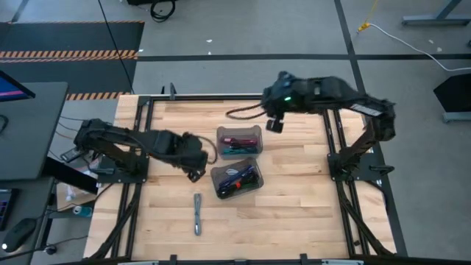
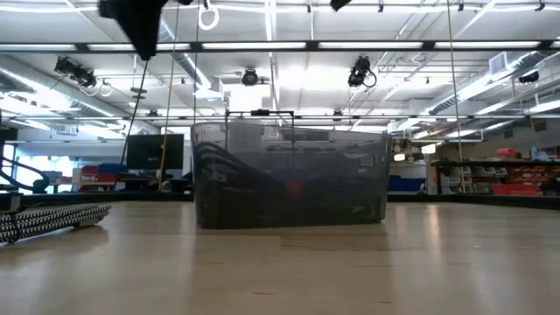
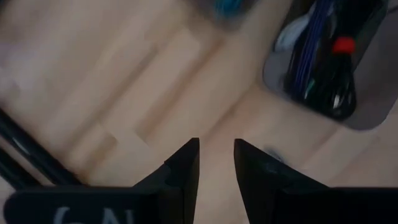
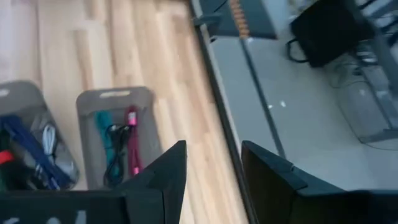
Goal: Pick and place USB-C Cables
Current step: Put the gray charger cable into the bottom black transparent bin
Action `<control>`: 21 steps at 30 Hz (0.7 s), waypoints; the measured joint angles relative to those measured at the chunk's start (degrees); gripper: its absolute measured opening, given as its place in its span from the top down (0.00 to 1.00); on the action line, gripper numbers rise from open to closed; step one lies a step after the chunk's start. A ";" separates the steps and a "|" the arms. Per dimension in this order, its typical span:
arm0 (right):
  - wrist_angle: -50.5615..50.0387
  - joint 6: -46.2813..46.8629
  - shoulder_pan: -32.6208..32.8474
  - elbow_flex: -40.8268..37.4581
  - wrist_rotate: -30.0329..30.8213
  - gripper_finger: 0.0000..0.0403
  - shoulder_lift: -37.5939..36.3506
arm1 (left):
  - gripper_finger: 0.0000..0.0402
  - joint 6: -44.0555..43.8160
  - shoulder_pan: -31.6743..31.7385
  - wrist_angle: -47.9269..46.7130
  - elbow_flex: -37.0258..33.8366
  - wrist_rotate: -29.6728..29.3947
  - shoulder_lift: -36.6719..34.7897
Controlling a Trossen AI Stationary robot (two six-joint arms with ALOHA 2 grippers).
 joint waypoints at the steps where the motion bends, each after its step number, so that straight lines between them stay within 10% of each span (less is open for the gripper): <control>1: -0.02 0.56 -0.09 0.00 0.50 0.60 -1.11 | 0.73 -2.37 -0.95 0.49 -1.15 0.89 0.00; 21: 0.25 1.13 0.41 0.02 1.91 0.60 -10.45 | 0.73 -47.29 -20.89 34.51 -20.78 1.84 0.00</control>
